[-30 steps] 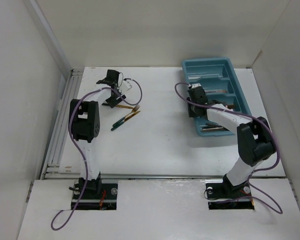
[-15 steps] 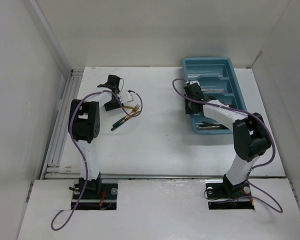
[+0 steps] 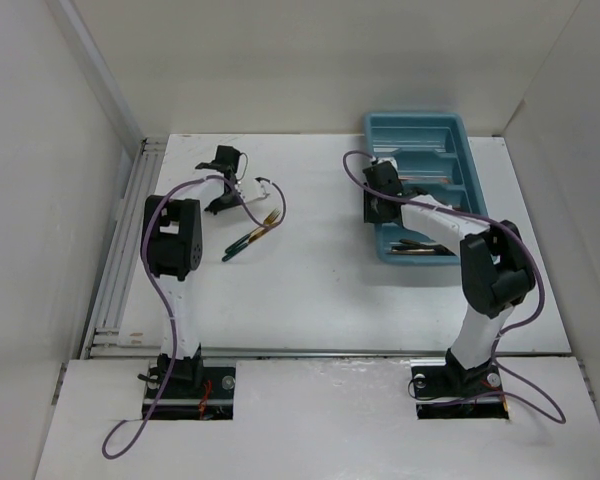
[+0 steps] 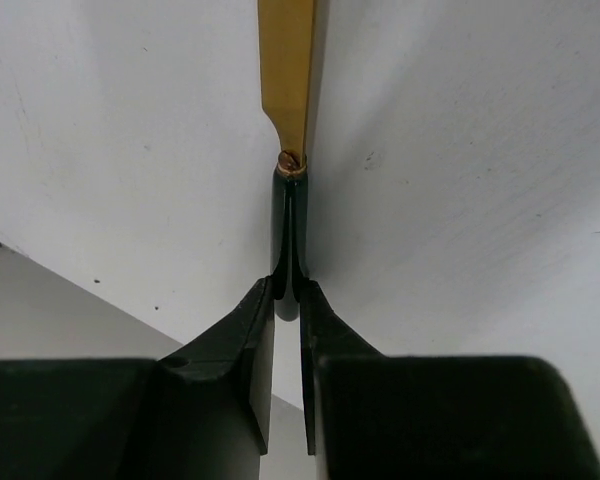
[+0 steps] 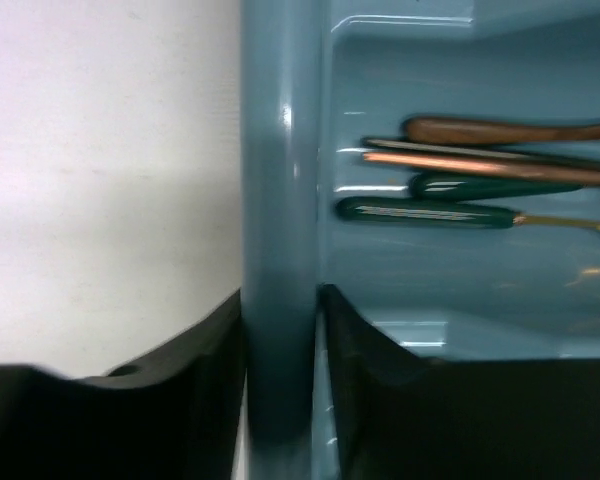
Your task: Sort the eating utensils into containers
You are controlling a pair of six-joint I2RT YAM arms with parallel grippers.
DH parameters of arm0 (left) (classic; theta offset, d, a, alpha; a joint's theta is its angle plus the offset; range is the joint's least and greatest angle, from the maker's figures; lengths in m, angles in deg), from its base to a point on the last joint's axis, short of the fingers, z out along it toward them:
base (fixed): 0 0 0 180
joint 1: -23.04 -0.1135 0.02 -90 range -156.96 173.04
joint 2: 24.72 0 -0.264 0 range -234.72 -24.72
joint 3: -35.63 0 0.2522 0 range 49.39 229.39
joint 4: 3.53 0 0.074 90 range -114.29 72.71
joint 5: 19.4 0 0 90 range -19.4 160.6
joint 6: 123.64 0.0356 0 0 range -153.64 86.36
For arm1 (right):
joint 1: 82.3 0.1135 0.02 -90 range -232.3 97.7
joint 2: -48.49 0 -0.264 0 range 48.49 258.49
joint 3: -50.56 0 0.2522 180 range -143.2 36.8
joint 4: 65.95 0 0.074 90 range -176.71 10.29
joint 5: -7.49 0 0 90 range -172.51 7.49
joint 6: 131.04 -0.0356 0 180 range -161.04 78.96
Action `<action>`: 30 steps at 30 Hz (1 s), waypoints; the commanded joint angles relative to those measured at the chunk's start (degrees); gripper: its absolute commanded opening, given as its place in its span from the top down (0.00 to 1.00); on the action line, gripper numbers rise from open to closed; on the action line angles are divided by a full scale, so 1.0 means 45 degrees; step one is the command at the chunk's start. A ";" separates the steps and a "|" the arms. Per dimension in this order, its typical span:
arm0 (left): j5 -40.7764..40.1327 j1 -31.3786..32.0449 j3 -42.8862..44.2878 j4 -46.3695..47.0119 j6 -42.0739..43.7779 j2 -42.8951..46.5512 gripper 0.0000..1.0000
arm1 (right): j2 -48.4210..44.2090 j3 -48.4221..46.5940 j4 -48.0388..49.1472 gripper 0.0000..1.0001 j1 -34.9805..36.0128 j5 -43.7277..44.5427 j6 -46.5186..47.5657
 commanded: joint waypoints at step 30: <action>0.1491 0.4266 0.8061 0.1475 -0.7657 -0.0655 0.17 | -1.1191 0.1445 0.0672 0.00 -0.1237 0.1120 0.5308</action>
